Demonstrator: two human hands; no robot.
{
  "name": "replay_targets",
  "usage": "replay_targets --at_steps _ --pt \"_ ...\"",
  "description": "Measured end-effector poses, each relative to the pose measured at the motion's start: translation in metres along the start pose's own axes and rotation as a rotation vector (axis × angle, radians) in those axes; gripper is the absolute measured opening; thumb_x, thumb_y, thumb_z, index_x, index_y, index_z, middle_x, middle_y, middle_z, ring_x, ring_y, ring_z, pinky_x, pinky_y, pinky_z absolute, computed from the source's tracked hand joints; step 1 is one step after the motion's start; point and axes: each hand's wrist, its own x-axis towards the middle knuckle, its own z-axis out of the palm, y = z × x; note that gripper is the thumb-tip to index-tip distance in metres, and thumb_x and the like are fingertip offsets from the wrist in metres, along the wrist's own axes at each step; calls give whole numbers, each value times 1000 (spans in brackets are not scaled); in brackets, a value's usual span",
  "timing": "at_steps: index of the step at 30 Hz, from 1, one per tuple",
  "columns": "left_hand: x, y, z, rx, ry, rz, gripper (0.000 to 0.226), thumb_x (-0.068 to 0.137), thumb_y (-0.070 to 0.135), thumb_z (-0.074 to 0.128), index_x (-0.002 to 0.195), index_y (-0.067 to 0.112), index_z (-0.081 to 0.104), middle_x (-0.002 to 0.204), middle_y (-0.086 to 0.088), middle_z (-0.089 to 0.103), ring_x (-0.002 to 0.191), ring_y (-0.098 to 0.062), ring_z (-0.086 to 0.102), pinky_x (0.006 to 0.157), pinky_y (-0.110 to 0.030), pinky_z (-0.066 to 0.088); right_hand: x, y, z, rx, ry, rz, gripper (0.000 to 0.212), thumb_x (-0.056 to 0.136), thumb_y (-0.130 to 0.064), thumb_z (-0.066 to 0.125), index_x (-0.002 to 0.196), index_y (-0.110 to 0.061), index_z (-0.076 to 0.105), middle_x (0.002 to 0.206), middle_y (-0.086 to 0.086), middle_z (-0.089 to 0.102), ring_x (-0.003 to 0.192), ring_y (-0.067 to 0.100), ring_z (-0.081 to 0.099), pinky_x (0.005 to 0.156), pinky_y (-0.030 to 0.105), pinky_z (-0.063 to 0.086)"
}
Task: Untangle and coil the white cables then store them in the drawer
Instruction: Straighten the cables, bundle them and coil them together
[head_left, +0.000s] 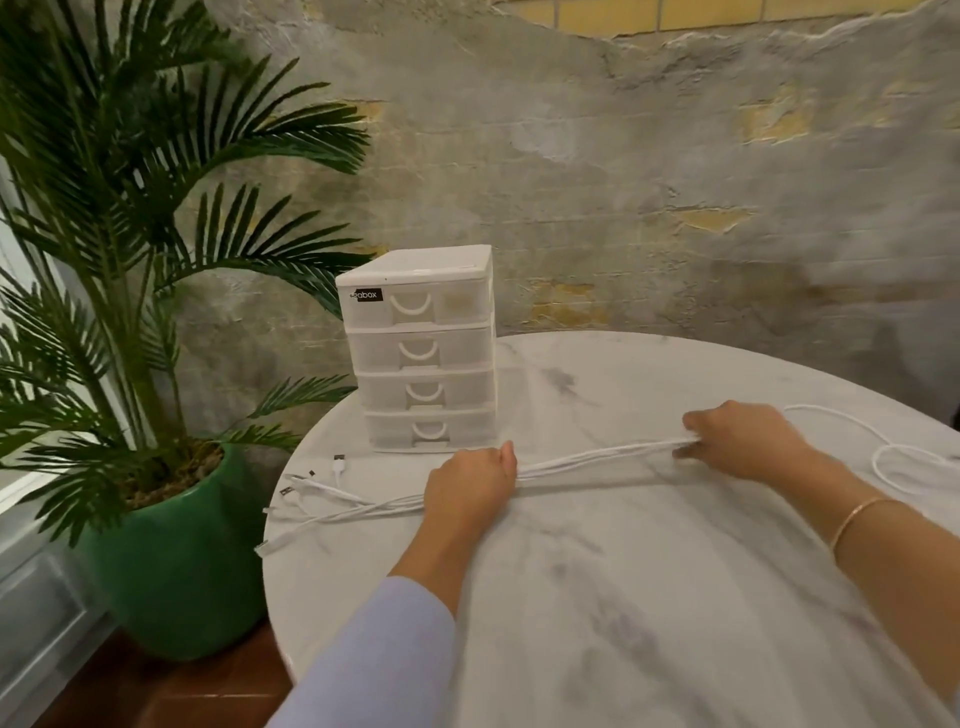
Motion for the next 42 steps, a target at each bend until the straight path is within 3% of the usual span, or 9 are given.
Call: replay_targets --at_steps 3,7,9,14,17,25,30,38,42 --pt "0 0 1 -11 12 -12 54 102 40 20 105 10 65 110 -15 64 105 -33 58 90 -36 41 4 33 -15 -136 140 142 34 96 -45 39 109 -19 56 107 5 65 100 26 63 76 30 48" --pt "3 -1 3 -46 39 -56 55 102 38 19 96 8 65 103 -14 65 99 -32 59 84 -34 40 35 66 -37 -178 987 -44 28 87 -28 52 68 -8 53 58 13 57 47 28 57 53 32 41" --pt "4 -1 3 -62 45 -81 55 101 37 19 94 7 64 103 -14 65 98 -31 58 82 -34 39 40 65 -53 -252 1133 -81 27 83 -31 59 72 -12 44 58 12 54 48 27 54 58 33 32" --pt "2 -4 1 -64 61 -131 55 102 37 20 102 6 66 108 -13 65 102 -31 59 86 -34 41 35 47 -41 -197 -4 46 69 75 -59 65 128 -22 40 123 0 59 112 21 57 90 33 37" --pt "3 -4 2 -52 65 -130 55 102 37 20 102 7 66 108 -13 65 102 -31 59 86 -34 40 23 33 -29 -34 -362 138 96 65 -54 78 143 -25 29 138 3 46 126 25 45 102 37 39" --pt "2 -3 2 -27 86 -109 56 102 39 20 101 8 66 107 -13 66 103 -32 59 87 -35 42 14 -111 -13 661 55 -249 33 99 -31 42 121 -13 59 130 11 55 124 26 46 101 31 34" --pt "3 -4 4 -27 127 -122 55 102 39 22 97 7 66 102 -14 67 98 -32 61 81 -34 43 2 -146 -7 845 39 -124 44 101 -36 30 64 -17 43 103 16 65 101 31 55 76 32 34" --pt "4 -5 6 -44 115 -66 44 101 31 24 85 10 60 89 -11 64 85 -29 58 69 -31 39 -24 -152 -26 664 42 -250 47 96 -24 34 50 -24 24 55 1 37 73 25 39 54 30 25" --pt "4 -5 5 -43 94 -63 48 100 35 23 88 11 62 94 -9 66 89 -28 59 71 -30 37 -30 -142 -18 627 -44 -294 43 100 -38 28 71 -14 50 83 6 61 89 29 52 70 32 37"
